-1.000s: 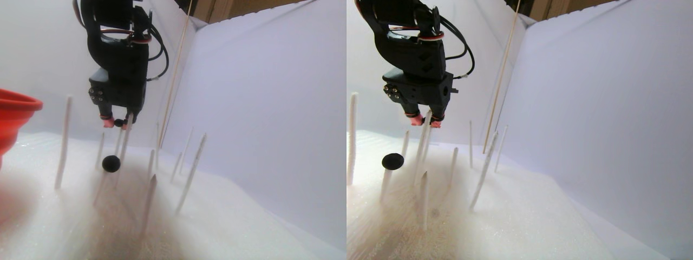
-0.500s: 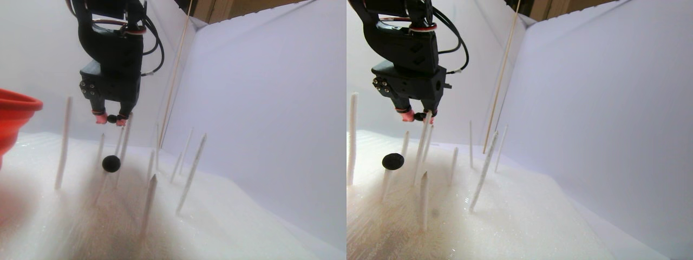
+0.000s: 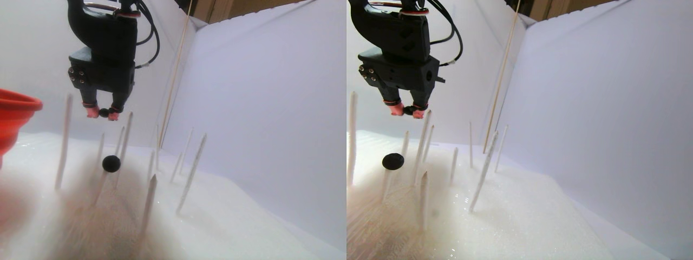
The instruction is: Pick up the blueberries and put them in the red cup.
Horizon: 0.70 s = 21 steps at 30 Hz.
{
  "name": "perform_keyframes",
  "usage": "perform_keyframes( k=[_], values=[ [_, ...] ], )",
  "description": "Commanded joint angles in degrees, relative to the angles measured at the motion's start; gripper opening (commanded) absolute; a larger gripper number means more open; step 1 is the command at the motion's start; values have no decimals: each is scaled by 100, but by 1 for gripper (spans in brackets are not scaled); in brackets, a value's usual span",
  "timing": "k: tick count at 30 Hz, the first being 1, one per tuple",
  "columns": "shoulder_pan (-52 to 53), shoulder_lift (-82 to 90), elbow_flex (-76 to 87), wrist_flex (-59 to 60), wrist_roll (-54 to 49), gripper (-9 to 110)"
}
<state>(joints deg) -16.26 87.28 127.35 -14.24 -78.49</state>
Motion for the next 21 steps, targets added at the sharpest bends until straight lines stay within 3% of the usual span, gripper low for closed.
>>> perform_keyframes(
  k=[1,21],
  values=[
    [-9,809,9,70,62,13],
    [-352,1863,519,870,246,13]
  ],
)
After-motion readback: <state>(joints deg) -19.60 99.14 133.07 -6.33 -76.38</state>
